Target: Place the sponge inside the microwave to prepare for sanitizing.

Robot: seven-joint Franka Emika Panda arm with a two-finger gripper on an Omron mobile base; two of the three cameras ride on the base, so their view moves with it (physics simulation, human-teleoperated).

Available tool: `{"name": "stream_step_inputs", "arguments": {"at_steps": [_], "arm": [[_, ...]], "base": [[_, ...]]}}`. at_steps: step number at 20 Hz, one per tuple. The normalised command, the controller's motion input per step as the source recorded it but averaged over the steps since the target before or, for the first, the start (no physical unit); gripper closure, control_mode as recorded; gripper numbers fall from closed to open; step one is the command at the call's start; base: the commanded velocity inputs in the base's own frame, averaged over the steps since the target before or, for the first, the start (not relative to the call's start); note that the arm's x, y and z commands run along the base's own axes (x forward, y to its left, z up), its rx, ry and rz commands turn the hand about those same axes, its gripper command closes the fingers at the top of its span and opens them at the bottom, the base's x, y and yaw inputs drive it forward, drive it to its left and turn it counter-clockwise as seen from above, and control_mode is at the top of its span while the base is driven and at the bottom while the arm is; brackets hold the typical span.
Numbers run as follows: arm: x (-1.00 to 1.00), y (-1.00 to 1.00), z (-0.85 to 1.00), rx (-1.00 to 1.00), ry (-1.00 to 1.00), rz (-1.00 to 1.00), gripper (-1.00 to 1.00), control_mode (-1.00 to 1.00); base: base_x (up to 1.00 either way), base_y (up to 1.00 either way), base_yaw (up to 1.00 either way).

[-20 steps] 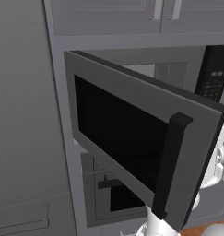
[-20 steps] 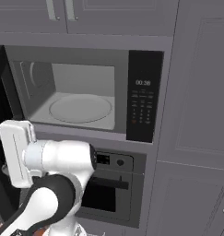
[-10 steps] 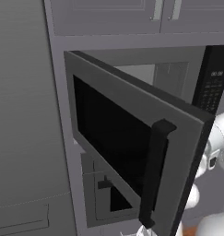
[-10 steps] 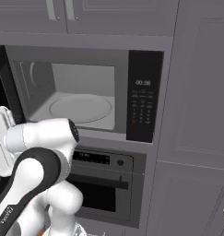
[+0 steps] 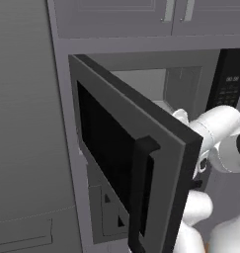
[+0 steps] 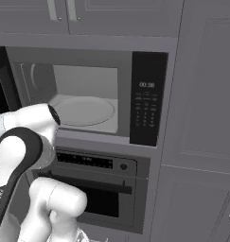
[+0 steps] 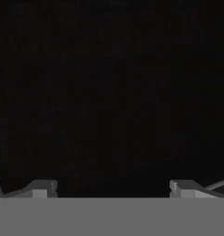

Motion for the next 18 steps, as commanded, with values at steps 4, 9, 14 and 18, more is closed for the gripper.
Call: {"name": "stream_step_inputs", "arguments": {"at_steps": [4, 9, 14, 18], "arm": [[-0.13, 0.61, -0.33, 0.16, 0.0, 0.0, -1.0, -1.0], [-0.02, 0.53, -0.34, 0.16, 0.0, 0.0, -1.0, -1.0], [0.0, 0.41, -0.3, 0.09, 0.0, 0.0, -1.0, -1.0], [0.0, 0.36, -0.26, 0.05, 0.0, 0.0, -1.0, -1.0]], "base": [[0.0, 0.0, 0.0], [0.0, 0.0, 0.0], [0.0, 0.0, 0.0], [0.0, 0.0, 0.0]]}}
